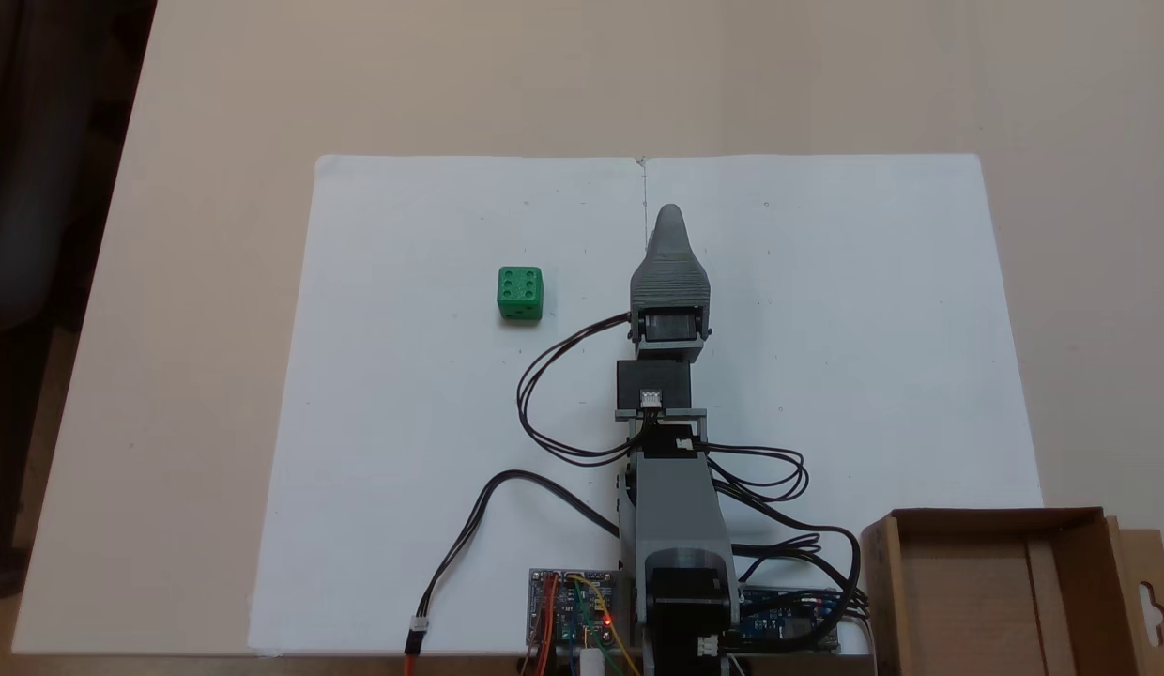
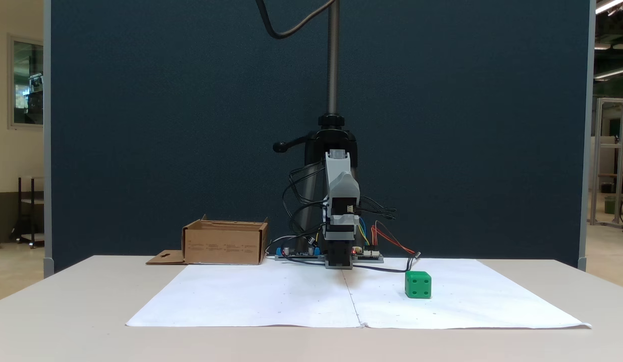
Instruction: Grasp a green dice and put it in the bin.
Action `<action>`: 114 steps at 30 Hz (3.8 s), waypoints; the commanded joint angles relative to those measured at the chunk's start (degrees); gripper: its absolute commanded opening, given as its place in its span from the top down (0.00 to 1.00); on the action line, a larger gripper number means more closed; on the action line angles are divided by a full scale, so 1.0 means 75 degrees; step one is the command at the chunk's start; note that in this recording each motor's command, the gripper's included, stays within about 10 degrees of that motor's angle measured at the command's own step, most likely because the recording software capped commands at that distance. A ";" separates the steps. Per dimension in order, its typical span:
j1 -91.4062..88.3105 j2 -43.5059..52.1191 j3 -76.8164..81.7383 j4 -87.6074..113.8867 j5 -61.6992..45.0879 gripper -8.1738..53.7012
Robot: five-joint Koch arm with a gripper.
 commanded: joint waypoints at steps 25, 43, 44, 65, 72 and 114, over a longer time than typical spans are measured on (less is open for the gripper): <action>0.0926 0.0867 0.0516 -0.0727 -0.0352 0.15; 0.0914 0.0867 0.0516 -0.0727 -0.0316 0.15; 0.0902 0.0867 0.0516 -0.0727 -0.0305 0.16; 0.0504 0.0809 -0.1020 0.2728 -0.0375 0.18; 0.0832 0.0715 -0.2930 0.6970 -0.0352 0.18; -0.2531 -0.3105 -1.1379 1.9371 0.4688 0.19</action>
